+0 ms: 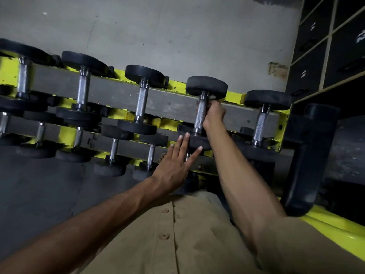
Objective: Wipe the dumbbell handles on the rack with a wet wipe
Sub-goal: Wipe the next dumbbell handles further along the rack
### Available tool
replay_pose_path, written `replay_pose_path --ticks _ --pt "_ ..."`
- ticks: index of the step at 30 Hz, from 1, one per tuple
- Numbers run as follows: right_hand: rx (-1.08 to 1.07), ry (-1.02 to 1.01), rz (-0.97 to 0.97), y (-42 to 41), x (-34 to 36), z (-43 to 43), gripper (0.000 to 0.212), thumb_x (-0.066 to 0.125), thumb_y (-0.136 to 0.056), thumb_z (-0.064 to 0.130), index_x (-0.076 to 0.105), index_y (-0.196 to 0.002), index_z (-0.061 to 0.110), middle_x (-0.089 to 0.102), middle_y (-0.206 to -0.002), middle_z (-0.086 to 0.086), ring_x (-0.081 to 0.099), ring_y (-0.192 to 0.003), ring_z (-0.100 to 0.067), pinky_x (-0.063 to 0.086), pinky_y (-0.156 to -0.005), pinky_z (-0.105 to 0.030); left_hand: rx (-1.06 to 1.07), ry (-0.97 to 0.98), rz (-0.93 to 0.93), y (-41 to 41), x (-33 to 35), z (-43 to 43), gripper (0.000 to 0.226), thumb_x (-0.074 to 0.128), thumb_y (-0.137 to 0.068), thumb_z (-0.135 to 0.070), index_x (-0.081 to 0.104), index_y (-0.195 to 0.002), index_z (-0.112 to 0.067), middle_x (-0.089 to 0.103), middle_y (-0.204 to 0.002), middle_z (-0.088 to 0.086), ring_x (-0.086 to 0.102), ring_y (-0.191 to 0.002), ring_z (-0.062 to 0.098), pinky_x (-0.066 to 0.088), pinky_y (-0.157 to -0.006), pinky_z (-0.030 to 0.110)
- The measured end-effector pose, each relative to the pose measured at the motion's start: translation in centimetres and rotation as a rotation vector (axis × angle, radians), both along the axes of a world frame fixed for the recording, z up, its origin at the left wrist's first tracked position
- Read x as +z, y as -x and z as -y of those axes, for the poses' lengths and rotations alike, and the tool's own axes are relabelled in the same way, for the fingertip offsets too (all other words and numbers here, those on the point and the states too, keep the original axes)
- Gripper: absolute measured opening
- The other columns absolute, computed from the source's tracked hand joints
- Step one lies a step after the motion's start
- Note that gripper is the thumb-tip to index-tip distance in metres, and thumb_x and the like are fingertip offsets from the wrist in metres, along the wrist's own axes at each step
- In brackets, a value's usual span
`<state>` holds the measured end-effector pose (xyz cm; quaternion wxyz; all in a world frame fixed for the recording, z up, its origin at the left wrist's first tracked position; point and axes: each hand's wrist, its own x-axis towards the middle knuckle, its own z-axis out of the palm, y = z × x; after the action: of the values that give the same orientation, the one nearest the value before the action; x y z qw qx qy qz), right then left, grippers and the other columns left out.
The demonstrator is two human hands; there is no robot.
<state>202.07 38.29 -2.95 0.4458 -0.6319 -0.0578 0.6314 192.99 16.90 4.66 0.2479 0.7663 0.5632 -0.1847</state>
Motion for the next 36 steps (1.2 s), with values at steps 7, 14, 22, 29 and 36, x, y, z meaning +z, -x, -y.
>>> replay_pose_path --ticks 7,14,22,29,36 --pt "0.574 -0.712 1.304 -1.3 1.5 4.0 0.009 0.061 -0.089 0.009 0.063 -0.097 0.013 0.057 -0.103 -0.005 0.051 -0.088 -0.019 0.031 -0.064 -0.024 0.010 -0.014 0.003 -0.1 -0.2 0.1 0.102 0.049 -0.100 -0.003 -0.031 -0.160 -0.023 -0.046 -0.155 0.032 -0.031 -0.151 0.049 0.008 -0.129 0.058" --pt "1.457 -0.904 1.503 -3.7 3.1 2.5 0.012 0.054 -0.096 0.027 0.064 -0.102 0.024 0.066 -0.113 0.003 0.066 -0.089 -0.029 0.054 -0.062 -0.037 0.002 0.000 -0.006 0.0 -0.1 0.0 0.103 0.048 -0.099 0.000 -0.031 -0.160 -0.023 -0.046 -0.155 0.032 -0.031 -0.151 0.049 0.007 -0.129 0.057" --pt "2.305 -0.632 1.558 0.5 8.3 1.7 0.015 0.061 -0.096 0.030 0.067 -0.100 0.016 0.066 -0.096 -0.006 0.059 -0.084 -0.028 0.043 -0.066 -0.035 0.033 -0.005 0.002 -0.3 -0.5 0.2 0.107 0.052 -0.096 0.001 -0.029 -0.161 -0.026 -0.046 -0.156 0.030 -0.031 -0.152 0.047 0.007 -0.130 0.057" --pt "2.350 -0.362 1.285 2.4 8.2 2.1 0.017 0.054 -0.097 0.012 0.065 -0.085 0.006 0.067 -0.080 -0.009 0.063 -0.060 -0.021 0.051 -0.051 -0.031 0.053 -0.009 -0.012 -0.6 -0.7 0.4 0.113 0.061 -0.096 -0.005 -0.029 -0.161 -0.027 -0.049 -0.154 0.029 -0.029 -0.153 0.047 0.010 -0.129 0.059" --pt "1.792 -0.869 1.068 -4.8 4.8 3.2 0.008 0.069 -0.088 0.014 0.076 -0.091 0.018 0.062 -0.101 -0.004 0.061 -0.090 -0.024 0.044 -0.073 -0.032 0.099 -0.010 0.003 -0.9 -1.1 0.6 0.121 0.068 -0.094 -0.009 -0.030 -0.160 -0.029 -0.051 -0.153 0.026 -0.030 -0.152 0.047 0.013 -0.128 0.059"
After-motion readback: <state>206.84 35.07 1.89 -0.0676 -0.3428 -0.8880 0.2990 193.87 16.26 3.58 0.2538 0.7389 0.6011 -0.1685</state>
